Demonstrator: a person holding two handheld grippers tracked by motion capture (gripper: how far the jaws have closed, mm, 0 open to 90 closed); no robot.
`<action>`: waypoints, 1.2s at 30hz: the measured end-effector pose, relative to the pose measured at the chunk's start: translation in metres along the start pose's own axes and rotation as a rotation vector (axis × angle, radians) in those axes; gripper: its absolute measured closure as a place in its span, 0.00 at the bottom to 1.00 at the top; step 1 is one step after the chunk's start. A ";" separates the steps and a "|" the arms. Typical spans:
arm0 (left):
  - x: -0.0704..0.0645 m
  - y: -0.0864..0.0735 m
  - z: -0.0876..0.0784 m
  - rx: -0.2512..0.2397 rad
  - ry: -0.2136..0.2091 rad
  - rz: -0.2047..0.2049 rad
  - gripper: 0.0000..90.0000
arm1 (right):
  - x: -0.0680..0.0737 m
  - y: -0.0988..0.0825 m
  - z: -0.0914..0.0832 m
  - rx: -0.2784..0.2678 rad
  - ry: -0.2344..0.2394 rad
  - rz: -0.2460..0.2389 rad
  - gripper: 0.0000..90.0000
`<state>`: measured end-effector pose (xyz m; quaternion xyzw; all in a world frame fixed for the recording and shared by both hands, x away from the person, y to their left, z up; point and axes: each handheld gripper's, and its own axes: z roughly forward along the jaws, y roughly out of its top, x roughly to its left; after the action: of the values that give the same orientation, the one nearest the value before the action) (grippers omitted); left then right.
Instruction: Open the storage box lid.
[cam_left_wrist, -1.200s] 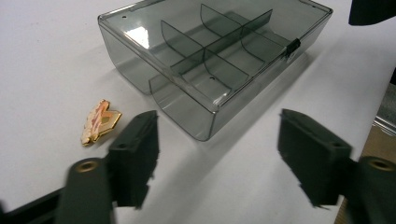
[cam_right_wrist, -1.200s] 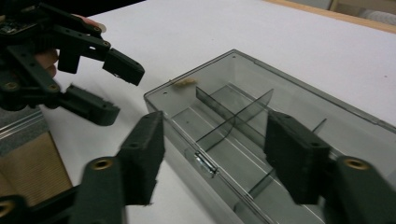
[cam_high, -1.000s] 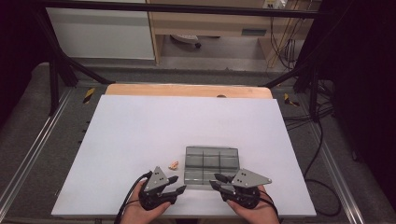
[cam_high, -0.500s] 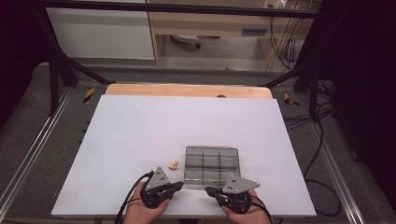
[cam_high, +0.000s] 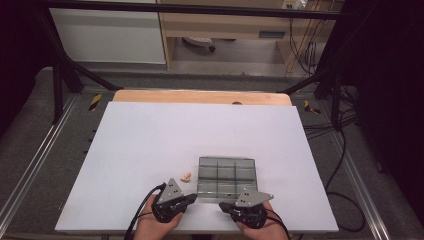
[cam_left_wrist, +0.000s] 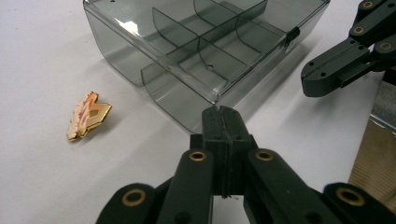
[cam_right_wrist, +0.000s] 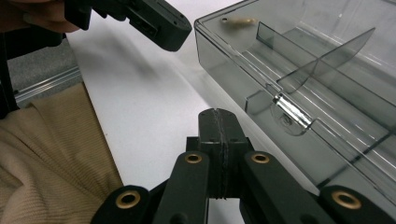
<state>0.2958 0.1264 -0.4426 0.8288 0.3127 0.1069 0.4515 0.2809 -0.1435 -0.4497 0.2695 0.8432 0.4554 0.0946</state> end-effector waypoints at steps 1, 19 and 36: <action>0.000 0.000 0.000 0.000 0.002 0.000 1.00 | 0.000 0.000 0.000 0.003 0.000 0.000 1.00; 0.002 0.001 0.000 -0.008 0.003 -0.001 1.00 | -0.004 -0.002 0.001 0.016 -0.014 0.012 1.00; 0.002 0.000 0.000 -0.010 0.002 0.001 1.00 | -0.016 -0.008 0.000 0.032 -0.046 0.061 1.00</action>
<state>0.2978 0.1272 -0.4427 0.8266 0.3121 0.1092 0.4554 0.2911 -0.1561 -0.4579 0.3067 0.8395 0.4382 0.0957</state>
